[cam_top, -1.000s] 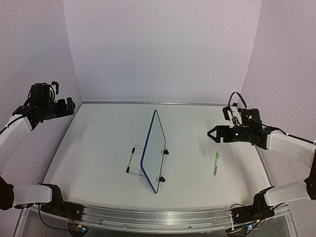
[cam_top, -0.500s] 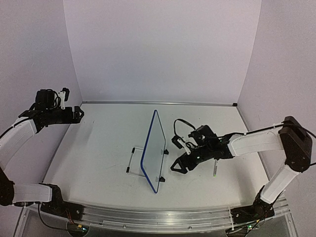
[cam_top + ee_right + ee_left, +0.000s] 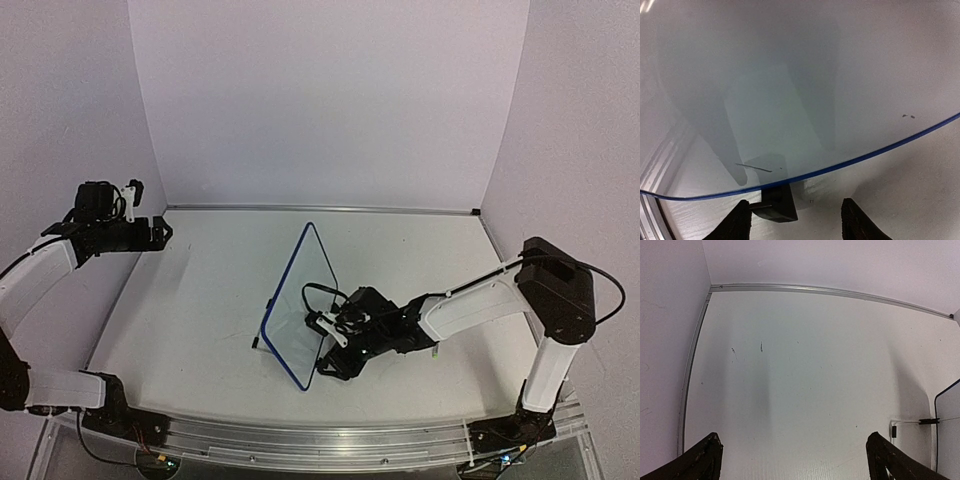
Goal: Write a sentence on the whiteboard
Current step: Pick up the whiteboard stand from the center of the board.
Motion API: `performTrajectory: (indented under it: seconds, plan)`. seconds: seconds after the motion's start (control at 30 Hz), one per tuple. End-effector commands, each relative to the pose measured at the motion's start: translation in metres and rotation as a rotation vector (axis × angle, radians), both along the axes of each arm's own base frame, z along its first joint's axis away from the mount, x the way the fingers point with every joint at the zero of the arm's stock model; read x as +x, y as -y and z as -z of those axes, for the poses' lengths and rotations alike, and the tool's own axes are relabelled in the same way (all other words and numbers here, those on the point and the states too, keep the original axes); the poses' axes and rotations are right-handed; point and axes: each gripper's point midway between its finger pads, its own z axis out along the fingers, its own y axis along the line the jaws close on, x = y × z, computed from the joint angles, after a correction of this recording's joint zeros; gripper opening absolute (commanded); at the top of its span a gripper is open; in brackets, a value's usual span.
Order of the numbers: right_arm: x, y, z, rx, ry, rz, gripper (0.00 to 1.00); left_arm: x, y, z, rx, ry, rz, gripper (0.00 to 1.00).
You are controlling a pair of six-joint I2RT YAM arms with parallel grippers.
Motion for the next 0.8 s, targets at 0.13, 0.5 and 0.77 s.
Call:
performTrajectory:
  seconds: [0.13, 0.5, 0.77]
  plan:
    - [0.003, -0.023, 0.002, 0.027, 0.090, 0.017, 0.49, 0.005, 0.000, -0.004, 0.000, 0.020, 0.006, 0.99]
    - [-0.008, -0.040, 0.007, 0.090, 0.147, 0.079, 0.37, 0.006, 0.000, -0.001, -0.001, 0.007, 0.006, 0.99]
    - [-0.012, -0.048, 0.013, 0.107, 0.183, 0.151, 0.18, 0.007, 0.001, 0.001, -0.002, -0.001, 0.007, 0.99]
